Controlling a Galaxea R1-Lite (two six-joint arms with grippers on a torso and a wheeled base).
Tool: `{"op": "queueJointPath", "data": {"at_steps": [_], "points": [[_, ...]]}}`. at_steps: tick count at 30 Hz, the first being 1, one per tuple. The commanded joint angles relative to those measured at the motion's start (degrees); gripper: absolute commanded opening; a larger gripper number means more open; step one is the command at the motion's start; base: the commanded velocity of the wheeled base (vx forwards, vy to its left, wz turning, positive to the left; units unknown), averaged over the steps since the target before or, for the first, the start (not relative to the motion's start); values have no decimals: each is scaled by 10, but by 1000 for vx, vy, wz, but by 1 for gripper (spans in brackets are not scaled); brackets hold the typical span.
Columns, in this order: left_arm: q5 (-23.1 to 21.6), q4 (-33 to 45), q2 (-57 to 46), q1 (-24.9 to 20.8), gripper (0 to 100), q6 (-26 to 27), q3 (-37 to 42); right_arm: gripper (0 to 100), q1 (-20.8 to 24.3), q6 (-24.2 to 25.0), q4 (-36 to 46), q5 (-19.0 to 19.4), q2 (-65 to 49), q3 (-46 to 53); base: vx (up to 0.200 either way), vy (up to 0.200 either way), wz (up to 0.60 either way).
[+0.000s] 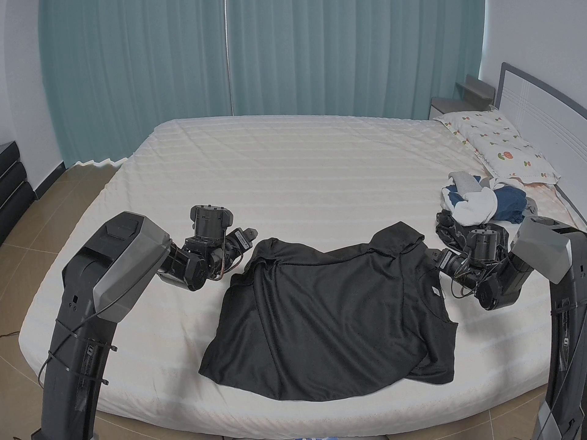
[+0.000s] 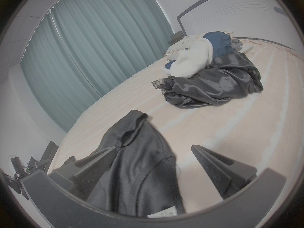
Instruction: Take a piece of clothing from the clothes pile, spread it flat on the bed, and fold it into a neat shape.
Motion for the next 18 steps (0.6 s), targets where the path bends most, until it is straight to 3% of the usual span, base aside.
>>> {"op": "queueJointPath", "data": {"at_steps": [1, 10, 11, 18], "points": [[-1, -1, 2, -5, 100, 6, -7, 100, -9, 1, 0, 3, 15, 5, 0, 0, 0], [0, -1, 0, -9, 100, 5, -7, 100, -4, 6, 6, 12, 65, -46, 0, 0, 0], [0, -1, -1, -7, 100, 5, -6, 0, -2, 6, 7, 12, 77, -66, 0, 0, 0], [2, -1, -2, -4, 100, 3, 0, 0, -2, 29, 9, 12, 98, -104, 0, 0, 0]]}}
